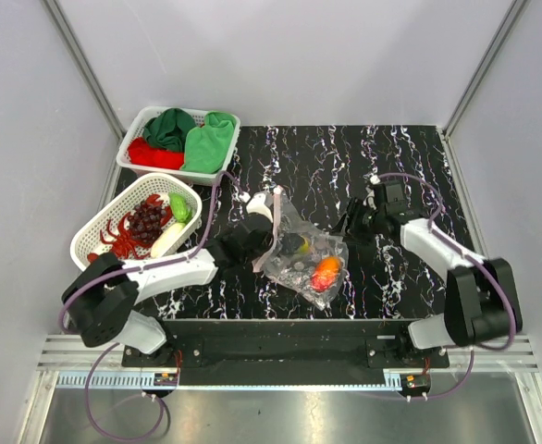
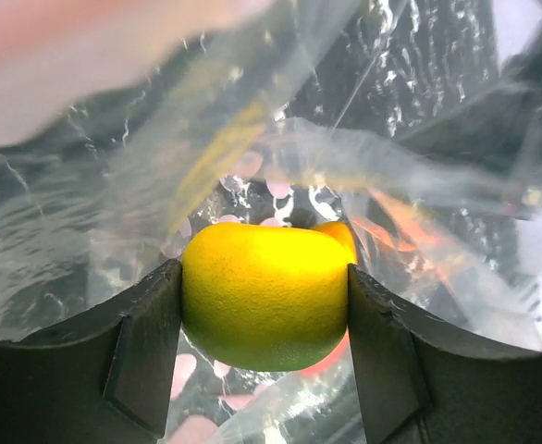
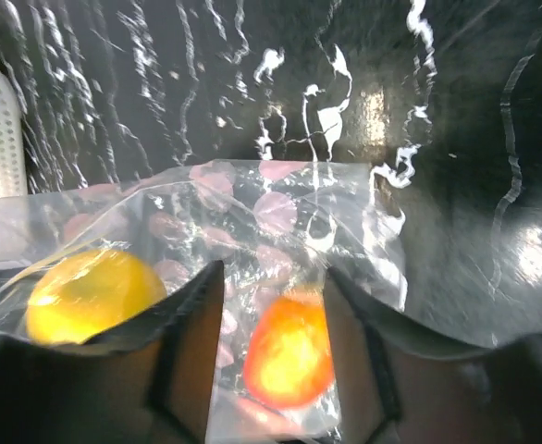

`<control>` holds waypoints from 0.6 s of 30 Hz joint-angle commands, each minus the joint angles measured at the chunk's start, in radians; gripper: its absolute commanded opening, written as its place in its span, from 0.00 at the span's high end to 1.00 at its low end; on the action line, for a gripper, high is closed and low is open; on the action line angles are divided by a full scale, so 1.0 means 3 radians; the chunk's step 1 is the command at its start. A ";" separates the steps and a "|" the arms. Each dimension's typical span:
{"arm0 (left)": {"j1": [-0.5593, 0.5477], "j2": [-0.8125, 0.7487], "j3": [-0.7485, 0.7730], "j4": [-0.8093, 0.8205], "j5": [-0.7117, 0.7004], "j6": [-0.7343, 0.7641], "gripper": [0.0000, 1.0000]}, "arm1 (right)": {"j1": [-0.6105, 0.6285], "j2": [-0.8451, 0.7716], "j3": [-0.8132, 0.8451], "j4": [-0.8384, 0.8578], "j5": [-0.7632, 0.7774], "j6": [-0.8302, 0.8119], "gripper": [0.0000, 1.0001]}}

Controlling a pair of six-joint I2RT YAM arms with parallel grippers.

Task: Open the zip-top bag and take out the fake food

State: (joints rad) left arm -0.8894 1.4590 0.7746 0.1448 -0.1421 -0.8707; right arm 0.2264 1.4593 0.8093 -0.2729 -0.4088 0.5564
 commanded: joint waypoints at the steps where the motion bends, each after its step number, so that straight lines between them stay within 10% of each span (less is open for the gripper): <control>1: -0.0021 -0.0251 -0.0020 -0.0063 -0.0048 -0.0063 1.00 | 0.0007 -0.0487 0.0217 -0.0557 0.0244 -0.0136 0.35; 6: -0.0103 -0.0333 0.0169 -0.0288 -0.0022 -0.0165 1.00 | 0.0033 -0.1202 0.0303 -0.0685 -0.0141 -0.0223 0.03; 18: -0.0471 -0.0512 0.0389 -0.0856 -0.0416 -0.0181 1.00 | 0.0819 -0.0943 0.1357 -0.0859 -0.0279 -0.0009 0.01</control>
State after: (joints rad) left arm -1.0111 1.3487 0.8391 -0.0814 -0.1898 -0.9199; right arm 0.3897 1.1107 1.0946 -0.5182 -0.4648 0.5194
